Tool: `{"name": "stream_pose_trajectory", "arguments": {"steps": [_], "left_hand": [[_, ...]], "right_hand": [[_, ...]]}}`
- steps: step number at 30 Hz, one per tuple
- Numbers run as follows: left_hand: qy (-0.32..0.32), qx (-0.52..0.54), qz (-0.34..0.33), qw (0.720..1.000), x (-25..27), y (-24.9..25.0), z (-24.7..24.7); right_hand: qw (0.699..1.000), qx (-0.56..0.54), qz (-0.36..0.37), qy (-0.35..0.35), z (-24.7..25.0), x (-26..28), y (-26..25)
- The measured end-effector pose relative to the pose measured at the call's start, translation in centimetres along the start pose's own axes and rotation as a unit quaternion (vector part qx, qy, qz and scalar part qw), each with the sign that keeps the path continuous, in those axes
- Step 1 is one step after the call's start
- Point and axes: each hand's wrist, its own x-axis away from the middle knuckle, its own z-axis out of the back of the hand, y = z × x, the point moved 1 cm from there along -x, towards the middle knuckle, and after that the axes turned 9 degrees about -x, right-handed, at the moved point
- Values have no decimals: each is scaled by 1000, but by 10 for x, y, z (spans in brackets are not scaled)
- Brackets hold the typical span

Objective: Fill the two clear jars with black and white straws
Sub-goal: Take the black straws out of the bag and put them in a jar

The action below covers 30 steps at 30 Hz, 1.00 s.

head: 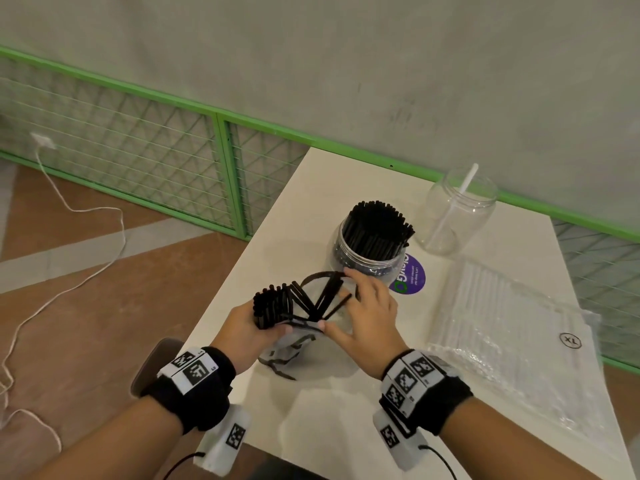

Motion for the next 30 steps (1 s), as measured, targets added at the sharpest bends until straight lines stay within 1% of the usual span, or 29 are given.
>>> {"name": "stream_pose_trajectory", "arguments": {"steps": [3, 4, 5, 7, 8, 12, 13, 15, 17, 20, 21, 23, 24, 25, 27, 29, 30], "left_hand": [[-1, 13, -4, 1000, 1, -3, -1], [-3, 17, -9, 1000, 1, -3, -2], [-4, 22, -14, 1000, 1, -2, -2], [-1, 35, -22, 999, 2, 0, -3], [1, 41, -24, 999, 2, 1, -4], [7, 33, -27, 999, 1, 2, -5], [8, 22, -25, 999, 1, 1, -5], [0, 22, -21, 1000, -2, -2, -4], [-19, 29, -30, 999, -1, -2, -2], [-23, 47, -44, 998, -1, 2, -1], [-17, 46, -47, 998, -2, 4, -1], [-3, 33, -60, 998, -3, 9, -3], [5, 25, -65, 998, -4, 11, -4], [12, 13, -63, 998, -5, 13, -5], [11, -6, -72, 997, -3, 18, -7], [-8, -30, -100, 995, -2, 21, -11], [-13, -47, -110, 993, -1, 22, -13]], "right_hand": [[997, 44, 61, 19, -7, -8, -19], [997, 36, 73, 8, -8, -11, -23], [997, 12, 76, -17, -10, -14, -25], [993, -65, 64, -71, -15, -21, -26], [990, -99, 60, -82, -17, -24, -26], [983, -153, 74, -68, -22, -30, -28], [980, -175, 66, -66, -23, -31, -27], [971, -228, 29, -68, -21, -32, -25], [954, -295, -17, -51, -16, -31, -24], [910, -409, -68, -5, -9, -26, -29], [895, -439, -77, -6, -8, -26, -31], [867, -488, -92, -37, -9, -25, -34], [861, -496, -90, -59, -11, -25, -36], [866, -487, -78, -78, -13, -25, -38], [895, -431, -44, -106, -17, -23, -41], [927, -362, -20, -99, -21, -24, -46], [932, -350, -21, -94, -24, -25, -48]]}}
